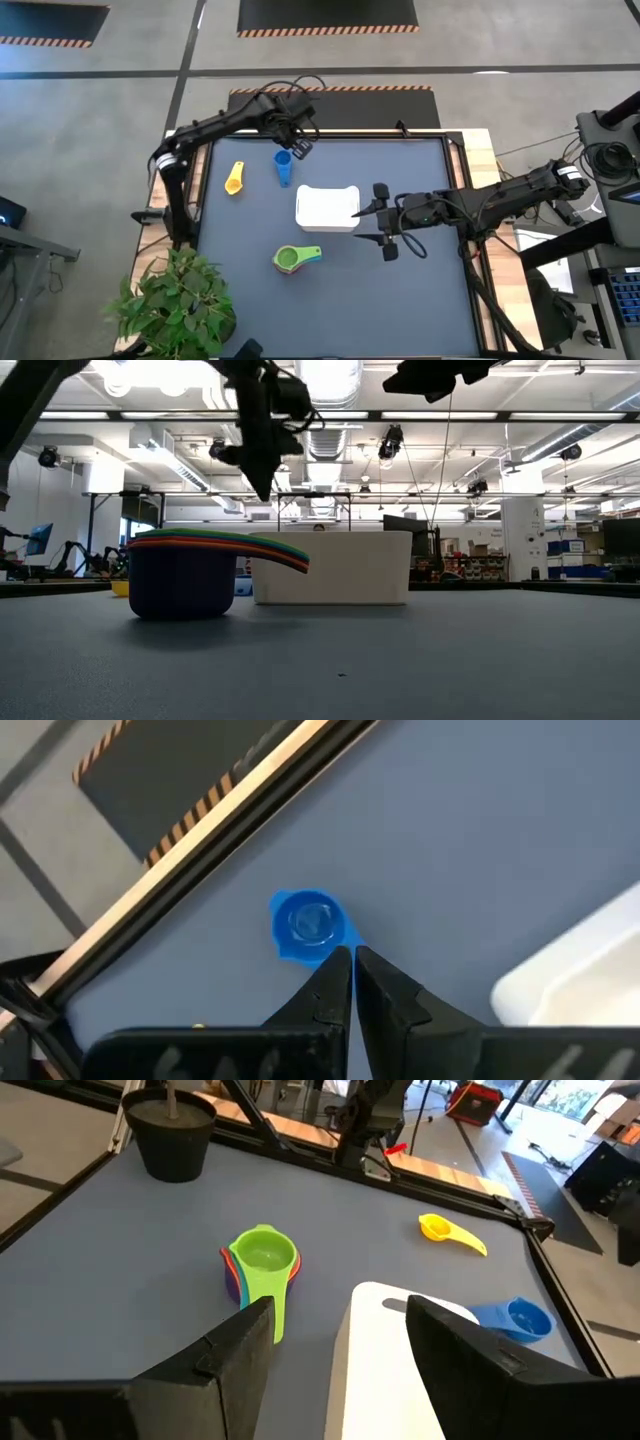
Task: Nest measuring cups in basket
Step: Stack the dark blue measuring cup on the green measuring cup
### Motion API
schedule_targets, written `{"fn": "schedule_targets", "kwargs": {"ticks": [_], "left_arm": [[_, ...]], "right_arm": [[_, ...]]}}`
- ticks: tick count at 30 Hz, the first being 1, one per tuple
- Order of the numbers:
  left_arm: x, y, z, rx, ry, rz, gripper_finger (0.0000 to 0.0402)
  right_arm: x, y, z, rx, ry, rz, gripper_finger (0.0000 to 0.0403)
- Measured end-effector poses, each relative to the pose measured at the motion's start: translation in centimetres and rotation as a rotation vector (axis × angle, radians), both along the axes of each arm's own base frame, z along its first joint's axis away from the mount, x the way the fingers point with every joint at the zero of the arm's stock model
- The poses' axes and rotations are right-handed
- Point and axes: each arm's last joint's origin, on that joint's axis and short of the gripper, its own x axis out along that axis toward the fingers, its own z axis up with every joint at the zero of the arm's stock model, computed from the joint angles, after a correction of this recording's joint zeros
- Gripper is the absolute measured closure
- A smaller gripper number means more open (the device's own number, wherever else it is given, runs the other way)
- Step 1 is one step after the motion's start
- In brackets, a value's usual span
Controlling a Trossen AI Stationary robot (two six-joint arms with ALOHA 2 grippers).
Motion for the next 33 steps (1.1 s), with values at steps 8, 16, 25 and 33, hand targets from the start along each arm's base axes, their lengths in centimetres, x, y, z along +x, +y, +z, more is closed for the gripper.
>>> {"fn": "schedule_targets", "kwargs": {"ticks": [8, 16, 25, 33], "left_arm": [[1.1, 2.0, -3.0, -0.024, 0.034, 0.044, 0.0402], [1.5, 2.3, -5.2, -0.053, 0.070, 0.073, 0.0402], [0.9, 1.8, -8.1, -0.121, 0.102, 0.080, 0.0402], [0.8, 1.7, -10.6, -0.123, 0.075, 0.097, 0.0402]], "right_arm": [[-0.1, 0.0, -0.2, 0.006, 0.018, -0.003, 0.0188], [-0.2, 0.0, -0.5, 0.015, 0.052, -0.009, 0.0188], [-0.3, 0.0, -0.5, 0.036, 0.063, -0.016, 0.0188], [-0.3, 0.0, -0.5, 0.037, 0.060, -0.016, 0.0188]]}}
